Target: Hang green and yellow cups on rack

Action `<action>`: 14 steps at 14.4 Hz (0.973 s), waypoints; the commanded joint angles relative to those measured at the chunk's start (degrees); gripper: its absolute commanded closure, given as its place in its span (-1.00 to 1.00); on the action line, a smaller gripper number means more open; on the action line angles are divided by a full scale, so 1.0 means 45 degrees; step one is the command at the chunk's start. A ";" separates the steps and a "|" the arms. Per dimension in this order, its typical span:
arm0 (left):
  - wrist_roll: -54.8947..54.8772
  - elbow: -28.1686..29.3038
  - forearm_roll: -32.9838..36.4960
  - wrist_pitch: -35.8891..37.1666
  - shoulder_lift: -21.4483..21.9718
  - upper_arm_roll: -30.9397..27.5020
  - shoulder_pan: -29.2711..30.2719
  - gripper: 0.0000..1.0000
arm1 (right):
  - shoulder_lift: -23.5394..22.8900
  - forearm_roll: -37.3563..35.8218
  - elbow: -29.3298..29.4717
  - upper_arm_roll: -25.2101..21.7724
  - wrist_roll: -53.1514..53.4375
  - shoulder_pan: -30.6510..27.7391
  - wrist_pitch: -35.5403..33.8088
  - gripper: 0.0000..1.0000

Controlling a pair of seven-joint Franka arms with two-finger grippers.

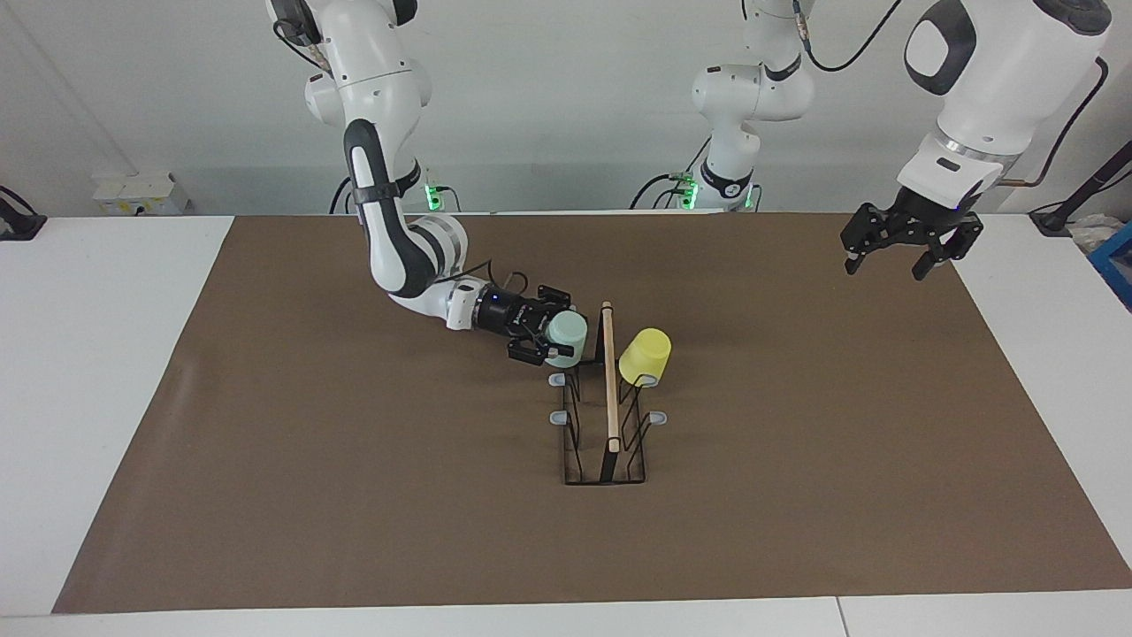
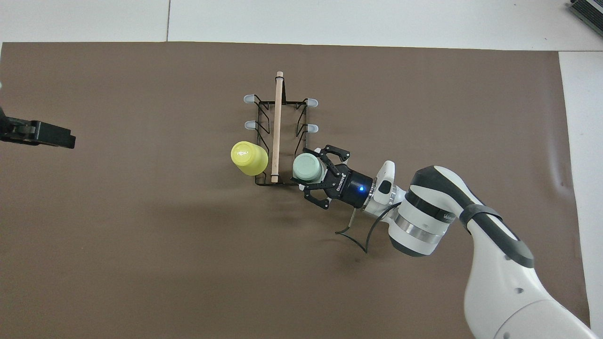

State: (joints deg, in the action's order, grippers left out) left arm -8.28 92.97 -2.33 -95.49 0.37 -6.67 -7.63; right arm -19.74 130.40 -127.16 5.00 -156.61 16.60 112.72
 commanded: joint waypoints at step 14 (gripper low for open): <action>0.0218 0.0706 0.0441 0.0301 0.0680 0.0857 0.0465 -1.00 | 0.1845 -0.3579 -0.0317 0.0081 0.0987 -0.1402 0.0225 -1.00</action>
State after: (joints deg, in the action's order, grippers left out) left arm -8.18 94.93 -1.13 -94.80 1.98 -3.62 -6.27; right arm -15.71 119.53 -127.30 4.95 -154.75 12.82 112.74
